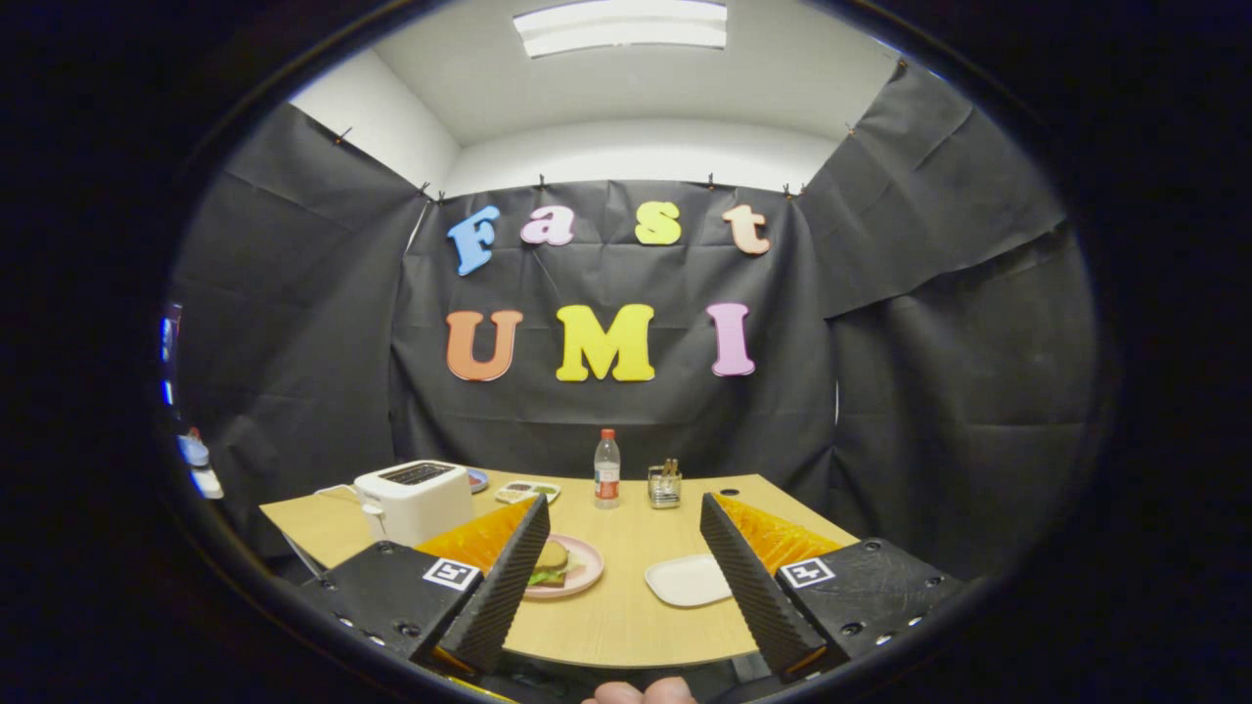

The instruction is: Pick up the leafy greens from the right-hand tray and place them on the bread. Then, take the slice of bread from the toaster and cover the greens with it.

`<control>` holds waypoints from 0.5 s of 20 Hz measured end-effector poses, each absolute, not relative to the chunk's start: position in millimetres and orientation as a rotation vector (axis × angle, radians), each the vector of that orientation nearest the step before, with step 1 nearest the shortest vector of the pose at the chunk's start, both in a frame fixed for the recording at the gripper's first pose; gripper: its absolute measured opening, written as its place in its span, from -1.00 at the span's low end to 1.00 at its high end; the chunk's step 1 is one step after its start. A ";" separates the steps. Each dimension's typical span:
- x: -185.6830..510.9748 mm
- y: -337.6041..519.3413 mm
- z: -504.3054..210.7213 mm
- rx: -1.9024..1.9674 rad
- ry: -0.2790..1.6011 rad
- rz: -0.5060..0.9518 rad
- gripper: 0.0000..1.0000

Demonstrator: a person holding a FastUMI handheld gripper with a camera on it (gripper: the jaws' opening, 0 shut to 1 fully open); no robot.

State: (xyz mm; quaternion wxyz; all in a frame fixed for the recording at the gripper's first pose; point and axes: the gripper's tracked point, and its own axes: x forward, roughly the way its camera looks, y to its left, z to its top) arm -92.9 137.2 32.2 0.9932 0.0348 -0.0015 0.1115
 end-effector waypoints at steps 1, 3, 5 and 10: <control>-92.0 136.6 33.6 0.071 -0.007 0.221 0.91; -91.4 137.3 33.9 0.070 -0.008 0.218 0.91; -90.1 137.5 33.1 0.068 -0.010 0.214 0.91; -88.0 138.7 29.6 0.077 0.002 0.214 0.91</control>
